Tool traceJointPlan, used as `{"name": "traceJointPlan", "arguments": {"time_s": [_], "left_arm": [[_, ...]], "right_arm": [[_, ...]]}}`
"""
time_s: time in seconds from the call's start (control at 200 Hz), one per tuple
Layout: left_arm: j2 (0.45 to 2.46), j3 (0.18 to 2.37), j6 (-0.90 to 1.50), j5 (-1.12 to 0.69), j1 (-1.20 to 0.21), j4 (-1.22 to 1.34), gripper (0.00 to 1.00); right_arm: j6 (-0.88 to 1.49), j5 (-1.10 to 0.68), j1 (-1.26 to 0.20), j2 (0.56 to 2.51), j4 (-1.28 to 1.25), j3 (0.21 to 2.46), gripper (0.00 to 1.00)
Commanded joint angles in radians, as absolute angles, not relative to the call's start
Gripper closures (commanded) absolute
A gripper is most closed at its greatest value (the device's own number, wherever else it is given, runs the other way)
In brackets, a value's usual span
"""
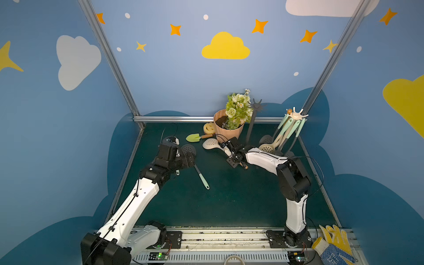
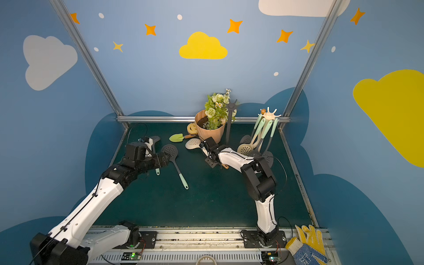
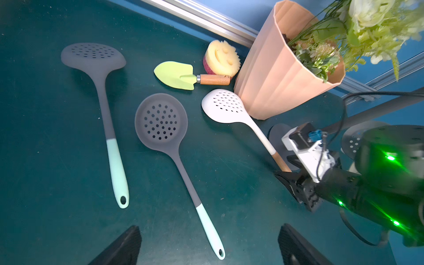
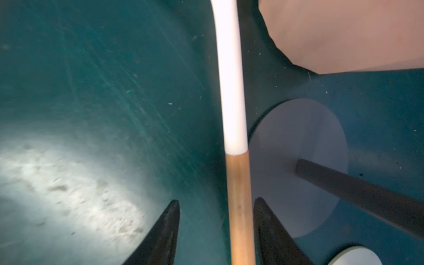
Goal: Hang the skimmer on the kitchen utensil rack
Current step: Pick up the skimmer from the center of the board.
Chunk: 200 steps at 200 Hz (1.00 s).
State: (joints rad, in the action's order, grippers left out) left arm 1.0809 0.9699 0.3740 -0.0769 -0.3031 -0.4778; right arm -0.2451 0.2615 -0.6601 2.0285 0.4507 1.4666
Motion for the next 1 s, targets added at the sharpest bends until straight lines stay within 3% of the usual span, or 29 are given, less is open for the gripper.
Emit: {"name": "traceJointPlan", "arguments": {"time_s": [0.0, 0.245, 0.666, 0.816, 0.996], "left_arm": [[1.069, 0.975, 0.36, -0.086, -0.298, -0.467, 0.05], [1.052, 0.978, 0.36, -0.093, -0.296, -0.477, 0.06], [1.007, 0.966, 0.365, -0.156, -0.294, -0.459, 0.08], [0.984, 0.945, 0.365, -0.185, -0.294, -0.445, 0.09], [0.961, 0.934, 0.362, -0.205, -0.294, -0.44, 0.1]], "right_arm": [[-0.264, 0.272, -0.65, 2.07, 0.462, 1.519, 0.49], [-0.268, 0.246, -0.62, 2.104, 0.462, 1.546, 0.53], [-0.299, 0.063, -0.618, 2.067, 0.481, 1.509, 0.78], [-0.299, -0.005, -0.622, 2.04, 0.494, 1.49, 0.79], [-0.279, -0.033, -0.629, 2.044, 0.495, 1.467, 0.74]]}}
